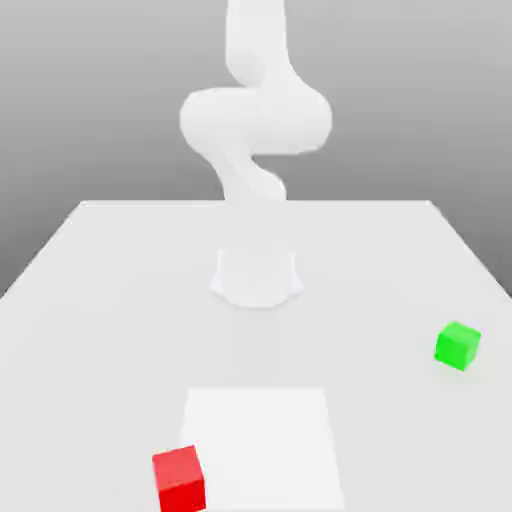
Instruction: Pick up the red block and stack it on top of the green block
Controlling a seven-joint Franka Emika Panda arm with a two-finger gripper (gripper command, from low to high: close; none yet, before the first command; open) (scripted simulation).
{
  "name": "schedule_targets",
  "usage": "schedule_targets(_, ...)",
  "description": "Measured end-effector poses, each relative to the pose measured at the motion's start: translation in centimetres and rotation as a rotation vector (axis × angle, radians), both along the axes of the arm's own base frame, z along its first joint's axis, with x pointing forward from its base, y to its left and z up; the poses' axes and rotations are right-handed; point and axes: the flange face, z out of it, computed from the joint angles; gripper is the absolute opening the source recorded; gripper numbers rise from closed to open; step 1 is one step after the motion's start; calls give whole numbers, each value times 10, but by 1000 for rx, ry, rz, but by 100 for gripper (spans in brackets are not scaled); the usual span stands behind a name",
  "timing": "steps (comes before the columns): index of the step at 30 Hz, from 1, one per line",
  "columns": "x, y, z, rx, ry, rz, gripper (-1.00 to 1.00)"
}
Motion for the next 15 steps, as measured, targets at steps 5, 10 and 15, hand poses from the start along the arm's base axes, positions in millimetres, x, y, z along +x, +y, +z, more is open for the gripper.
schedule_targets(5,59,-15,-82,14,143,82,0)
schedule_targets(10,100,-26,-171,12,277,147,0)
schedule_targets(15,121,-36,-263,-9,408,200,0)
